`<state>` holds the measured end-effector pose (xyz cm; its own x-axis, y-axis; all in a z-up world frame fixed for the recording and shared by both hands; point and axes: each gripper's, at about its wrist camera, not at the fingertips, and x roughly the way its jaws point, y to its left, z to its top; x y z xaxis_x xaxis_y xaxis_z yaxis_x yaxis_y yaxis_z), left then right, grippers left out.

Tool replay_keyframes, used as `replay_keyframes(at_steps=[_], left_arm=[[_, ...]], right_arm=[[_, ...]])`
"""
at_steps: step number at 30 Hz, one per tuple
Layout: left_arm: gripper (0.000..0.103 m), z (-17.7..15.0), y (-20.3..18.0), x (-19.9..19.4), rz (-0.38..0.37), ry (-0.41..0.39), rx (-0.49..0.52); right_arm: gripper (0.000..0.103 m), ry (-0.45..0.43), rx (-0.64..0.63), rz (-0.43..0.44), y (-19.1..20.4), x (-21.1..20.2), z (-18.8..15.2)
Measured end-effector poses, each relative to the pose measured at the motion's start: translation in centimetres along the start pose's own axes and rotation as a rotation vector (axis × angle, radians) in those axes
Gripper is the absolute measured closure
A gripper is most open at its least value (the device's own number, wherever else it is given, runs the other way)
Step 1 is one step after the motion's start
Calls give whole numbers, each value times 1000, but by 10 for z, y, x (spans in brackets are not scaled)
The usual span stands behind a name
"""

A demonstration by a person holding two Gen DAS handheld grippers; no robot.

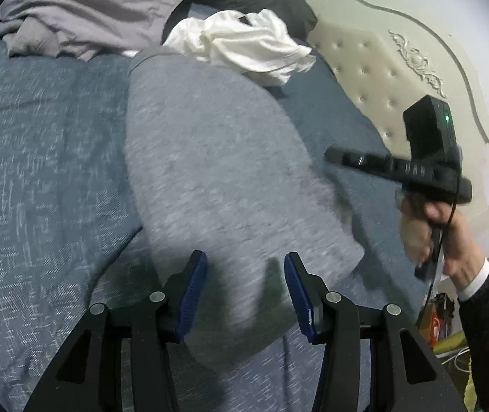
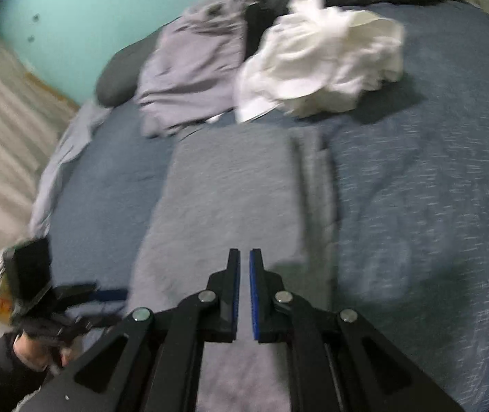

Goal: Fold clothes
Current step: 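Lower the right gripper onto the sweater end and grasp it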

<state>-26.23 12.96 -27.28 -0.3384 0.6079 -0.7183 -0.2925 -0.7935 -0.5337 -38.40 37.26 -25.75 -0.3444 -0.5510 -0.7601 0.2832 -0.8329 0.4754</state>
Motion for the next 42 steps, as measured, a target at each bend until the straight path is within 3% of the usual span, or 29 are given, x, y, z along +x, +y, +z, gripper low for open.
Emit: replay_keyframes(at_steps=[4, 7, 12, 15, 18, 23, 30, 37, 42], left_arm=[[52, 1, -16, 12, 24, 12, 50], [53, -6, -13, 16, 26, 28, 39], [53, -11, -19, 26, 62, 57, 109], [53, -5, -19, 16, 44, 39, 74], [53, -1, -32, 11, 20, 17, 100], [53, -4, -35, 28, 42, 50, 105], [53, -16, -39, 36, 89, 82, 157], [53, -15, -32, 11, 101, 32, 140], [53, -24, -17, 5, 114, 38, 96]], right_arm=[[98, 105, -44, -31, 11, 19, -13], [98, 142, 37, -70, -9, 31, -23], [99, 113, 129, -59, -30, 31, -29], [99, 72, 162, -50, -30, 15, -30], [98, 51, 143, 1, -17, 5, -26], [98, 109, 75, 61, 11, 8, -34], [99, 219, 117, -9, -4, 24, -57], [98, 156, 142, -63, -11, 7, -51], [98, 103, 158, -97, -15, 0, -42]])
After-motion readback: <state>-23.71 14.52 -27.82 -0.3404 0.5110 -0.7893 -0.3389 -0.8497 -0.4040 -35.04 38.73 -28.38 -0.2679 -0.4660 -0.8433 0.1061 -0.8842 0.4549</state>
